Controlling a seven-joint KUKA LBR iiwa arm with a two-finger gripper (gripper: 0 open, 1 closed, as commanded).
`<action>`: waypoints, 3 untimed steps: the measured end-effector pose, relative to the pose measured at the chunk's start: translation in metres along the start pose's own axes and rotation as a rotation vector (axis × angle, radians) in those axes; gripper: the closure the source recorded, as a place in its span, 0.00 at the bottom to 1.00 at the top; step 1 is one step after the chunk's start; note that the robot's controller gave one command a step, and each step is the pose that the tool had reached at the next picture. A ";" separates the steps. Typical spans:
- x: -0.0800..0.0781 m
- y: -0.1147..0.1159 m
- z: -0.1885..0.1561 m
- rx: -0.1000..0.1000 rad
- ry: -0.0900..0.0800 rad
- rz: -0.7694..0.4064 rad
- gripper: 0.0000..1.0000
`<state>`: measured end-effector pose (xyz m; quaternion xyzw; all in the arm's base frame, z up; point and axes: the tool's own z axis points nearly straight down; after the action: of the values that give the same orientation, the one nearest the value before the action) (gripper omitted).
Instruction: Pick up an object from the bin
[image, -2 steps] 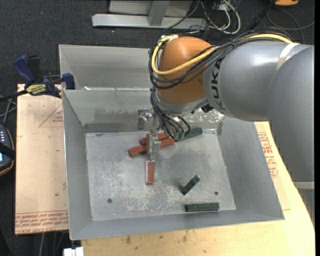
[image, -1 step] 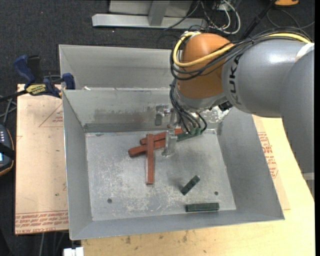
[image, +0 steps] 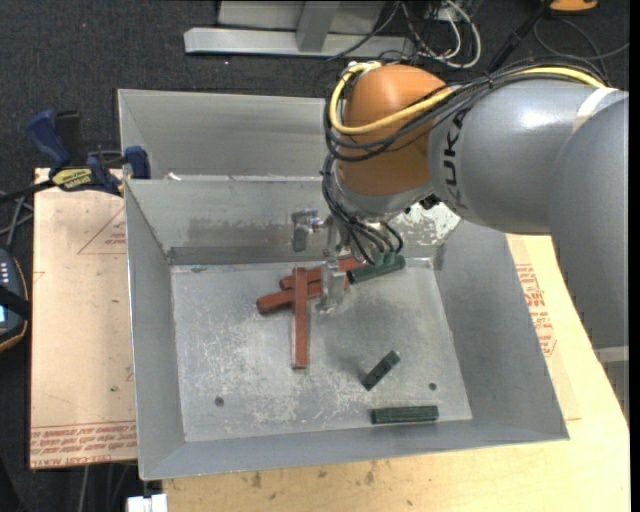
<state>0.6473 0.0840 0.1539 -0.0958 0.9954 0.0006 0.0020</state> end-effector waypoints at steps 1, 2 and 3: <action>-0.008 -0.011 0.081 -0.001 0.005 0.185 0.00; -0.008 -0.014 0.082 0.001 -0.003 0.096 1.00; -0.007 -0.011 0.082 0.001 -0.004 0.040 1.00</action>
Offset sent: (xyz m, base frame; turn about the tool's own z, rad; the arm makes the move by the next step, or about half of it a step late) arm 0.0069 -0.0101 -0.0839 0.0379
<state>0.6564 0.0746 0.0722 -0.0761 0.9971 0.0004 0.0039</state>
